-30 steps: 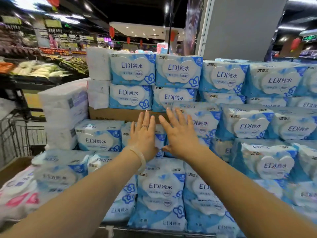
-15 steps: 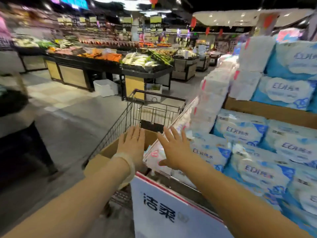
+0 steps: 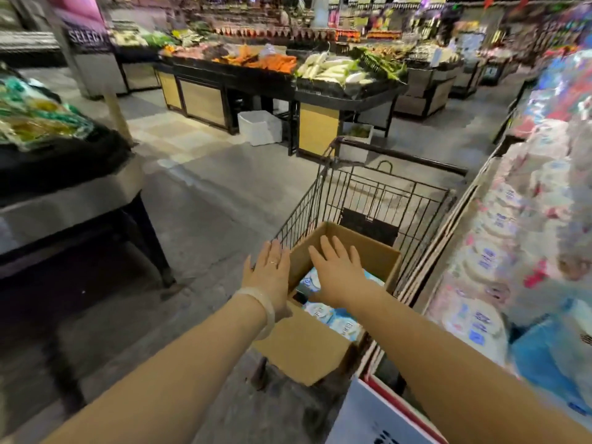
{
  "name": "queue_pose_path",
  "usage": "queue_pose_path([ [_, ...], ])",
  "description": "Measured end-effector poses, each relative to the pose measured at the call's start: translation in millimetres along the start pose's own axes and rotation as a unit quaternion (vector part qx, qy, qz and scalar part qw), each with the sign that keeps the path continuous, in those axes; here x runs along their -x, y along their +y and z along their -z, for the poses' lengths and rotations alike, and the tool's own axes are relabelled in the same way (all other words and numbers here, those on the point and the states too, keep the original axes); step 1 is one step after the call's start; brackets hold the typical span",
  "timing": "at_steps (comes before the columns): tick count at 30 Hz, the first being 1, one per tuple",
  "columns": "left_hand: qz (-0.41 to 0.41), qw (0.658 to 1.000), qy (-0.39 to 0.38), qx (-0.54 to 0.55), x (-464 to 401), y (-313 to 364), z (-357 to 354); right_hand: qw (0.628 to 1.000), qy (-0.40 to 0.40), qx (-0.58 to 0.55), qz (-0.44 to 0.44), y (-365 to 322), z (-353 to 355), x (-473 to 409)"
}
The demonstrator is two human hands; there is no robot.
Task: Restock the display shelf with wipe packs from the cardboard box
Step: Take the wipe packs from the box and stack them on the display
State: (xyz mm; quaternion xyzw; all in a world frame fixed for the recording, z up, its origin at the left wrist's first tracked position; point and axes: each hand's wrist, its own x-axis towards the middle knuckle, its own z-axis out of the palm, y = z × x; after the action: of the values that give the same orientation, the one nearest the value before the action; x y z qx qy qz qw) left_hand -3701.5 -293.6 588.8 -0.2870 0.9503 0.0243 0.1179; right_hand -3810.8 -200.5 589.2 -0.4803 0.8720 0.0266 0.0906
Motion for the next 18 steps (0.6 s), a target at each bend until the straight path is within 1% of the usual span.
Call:
queue_pose_path([
  [4, -0.007, 0.999, -0.03, -0.016, -66.1, -16.5, -4.9, 0.997, -0.028, -0.052, -0.05, 22.5, -11.2, -71.8],
  [7, -0.025, 0.998, -0.049, -0.009, -120.9, -20.6, -6.5, 0.991, -0.043, -0.078, -0.098, 40.7, -33.1, -107.7],
  [11, -0.077, 0.994, -0.082, -0.017, -187.0, -8.8, -18.1, 0.98, -0.106, -0.102, -0.136, 62.6, -72.3, -135.2],
  [14, -0.12, 0.985, -0.118, -0.033, -236.7, 5.6, -38.0, 0.959, -0.152, -0.144, -0.192, 82.1, -95.0, -155.3],
  [16, -0.147, 0.978, -0.138, -0.046, -269.3, 17.6, -54.4, 0.935, -0.18, -0.191, -0.238, 94.3, -110.5, -168.8],
  [18, -0.179, 0.969, -0.162, -0.057, -306.0, 30.5, -73.6, 0.906, -0.187, -0.242, -0.292, 106.0, -129.4, -182.4],
])
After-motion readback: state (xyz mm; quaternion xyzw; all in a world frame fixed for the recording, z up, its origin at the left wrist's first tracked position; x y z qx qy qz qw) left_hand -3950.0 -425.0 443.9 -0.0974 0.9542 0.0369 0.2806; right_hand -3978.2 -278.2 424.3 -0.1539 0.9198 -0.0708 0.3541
